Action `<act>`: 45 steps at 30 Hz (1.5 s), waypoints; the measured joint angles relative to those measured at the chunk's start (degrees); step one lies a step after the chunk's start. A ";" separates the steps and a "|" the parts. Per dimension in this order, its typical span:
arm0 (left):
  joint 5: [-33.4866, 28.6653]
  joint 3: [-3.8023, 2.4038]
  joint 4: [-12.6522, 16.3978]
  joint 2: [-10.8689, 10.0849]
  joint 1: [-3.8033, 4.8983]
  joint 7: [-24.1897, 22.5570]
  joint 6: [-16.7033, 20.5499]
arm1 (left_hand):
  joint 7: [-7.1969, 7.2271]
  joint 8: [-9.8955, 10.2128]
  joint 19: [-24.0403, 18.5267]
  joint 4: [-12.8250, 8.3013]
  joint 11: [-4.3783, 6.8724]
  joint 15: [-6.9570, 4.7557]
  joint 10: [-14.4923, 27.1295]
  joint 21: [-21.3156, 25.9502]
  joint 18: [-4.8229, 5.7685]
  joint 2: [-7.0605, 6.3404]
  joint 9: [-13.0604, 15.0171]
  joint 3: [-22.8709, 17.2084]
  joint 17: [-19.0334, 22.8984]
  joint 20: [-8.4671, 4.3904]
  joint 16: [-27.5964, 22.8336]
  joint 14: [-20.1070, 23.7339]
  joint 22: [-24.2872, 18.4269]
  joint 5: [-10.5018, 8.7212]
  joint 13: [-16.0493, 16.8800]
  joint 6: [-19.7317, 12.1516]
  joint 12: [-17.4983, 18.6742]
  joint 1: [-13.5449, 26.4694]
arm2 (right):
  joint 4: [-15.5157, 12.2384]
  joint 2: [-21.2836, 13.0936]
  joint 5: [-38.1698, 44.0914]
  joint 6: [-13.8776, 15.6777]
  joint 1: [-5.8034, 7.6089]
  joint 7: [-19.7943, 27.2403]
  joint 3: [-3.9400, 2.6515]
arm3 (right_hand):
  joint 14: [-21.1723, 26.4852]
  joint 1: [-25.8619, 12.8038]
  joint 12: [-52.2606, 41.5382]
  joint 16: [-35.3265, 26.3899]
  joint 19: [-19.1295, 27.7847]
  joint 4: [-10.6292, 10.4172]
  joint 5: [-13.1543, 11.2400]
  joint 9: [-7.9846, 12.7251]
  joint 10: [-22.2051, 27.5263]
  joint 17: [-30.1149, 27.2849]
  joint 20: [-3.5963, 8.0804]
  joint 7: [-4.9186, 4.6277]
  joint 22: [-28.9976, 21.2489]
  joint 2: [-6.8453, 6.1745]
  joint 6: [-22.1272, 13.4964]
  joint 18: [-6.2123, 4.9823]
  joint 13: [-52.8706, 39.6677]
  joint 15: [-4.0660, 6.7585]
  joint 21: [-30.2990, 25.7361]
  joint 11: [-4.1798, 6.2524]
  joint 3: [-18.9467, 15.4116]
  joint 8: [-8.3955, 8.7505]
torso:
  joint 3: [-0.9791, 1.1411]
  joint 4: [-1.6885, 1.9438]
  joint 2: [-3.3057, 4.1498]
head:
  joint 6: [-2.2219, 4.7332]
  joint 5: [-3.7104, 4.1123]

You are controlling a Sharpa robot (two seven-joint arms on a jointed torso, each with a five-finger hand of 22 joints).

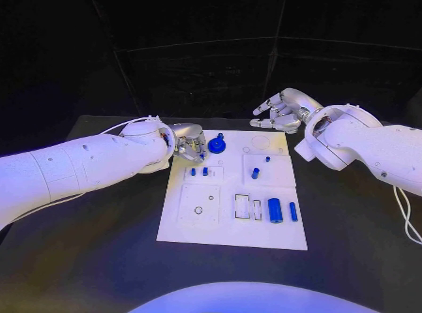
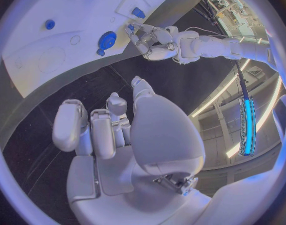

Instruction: Assemble the parts on the task board

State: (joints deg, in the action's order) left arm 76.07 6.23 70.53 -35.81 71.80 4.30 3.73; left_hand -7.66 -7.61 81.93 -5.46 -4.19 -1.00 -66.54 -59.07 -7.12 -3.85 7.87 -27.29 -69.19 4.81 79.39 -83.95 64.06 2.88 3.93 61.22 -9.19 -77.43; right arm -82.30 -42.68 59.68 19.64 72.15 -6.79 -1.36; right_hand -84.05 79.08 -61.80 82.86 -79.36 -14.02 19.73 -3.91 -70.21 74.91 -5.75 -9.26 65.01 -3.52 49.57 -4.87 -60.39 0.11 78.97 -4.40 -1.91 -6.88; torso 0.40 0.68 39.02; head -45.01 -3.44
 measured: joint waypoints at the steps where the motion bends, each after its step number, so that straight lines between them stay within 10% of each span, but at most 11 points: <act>1: 0.00 0.00 -0.01 0.05 -0.01 0.00 -0.03 | 0.00 0.00 0.00 0.00 0.00 0.00 0.00 0.00 0.00 0.00 0.00 0.00 0.00 0.00 0.00 0.00 0.00 0.00 0.00 0.00 0.00 0.00 | 0.01 0.01 0.00 0.00 0.00 0.00 0.00 | 0.00 0.00 0.00 0.00 0.00 0.00 0.00 0.00 0.00 0.00 0.00 0.00 0.00 0.00 0.00 0.00 0.00 0.00 0.00 0.00 0.00 0.00 | 0.00 0.00 0.00 | -0.01 0.01; 45: 0.55 0.19 -0.20 0.31 -0.15 1.35 -1.08 | -1.12 3.63 -0.82 0.00 -1.44 1.24 4.31 0.94 0.00 -2.79 -2.49 0.34 1.88 0.82 0.00 0.00 -0.46 0.00 -0.11 -4.22 3.44 2.79 | 0.41 0.14 0.00 -0.10 0.00 0.00 0.00 | 0.00 0.23 0.05 0.00 0.00 0.00 0.25 0.00 0.33 0.04 0.00 0.00 -0.47 0.23 0.00 0.00 0.41 0.00 -0.33 0.30 0.00 0.00 | -0.01 0.03 -0.01 | -0.14 0.20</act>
State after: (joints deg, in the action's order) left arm 76.61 6.42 70.33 -35.49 71.66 5.65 2.65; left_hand -8.79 -3.97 81.11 -5.46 -5.63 0.23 -62.23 -58.13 -7.12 -6.64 5.38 -26.96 -67.31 5.63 79.38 -83.95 63.59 2.88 3.83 57.01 -5.75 -74.64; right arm -81.89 -42.54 59.68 19.54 72.15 -6.79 -1.36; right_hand -84.04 79.31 -61.75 82.86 -79.36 -14.02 19.98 -3.91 -69.88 74.94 -5.75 -9.26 64.55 -3.29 49.57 -4.88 -59.99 0.10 78.65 -4.10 -1.90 -6.88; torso 0.39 0.71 39.02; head -45.15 -3.25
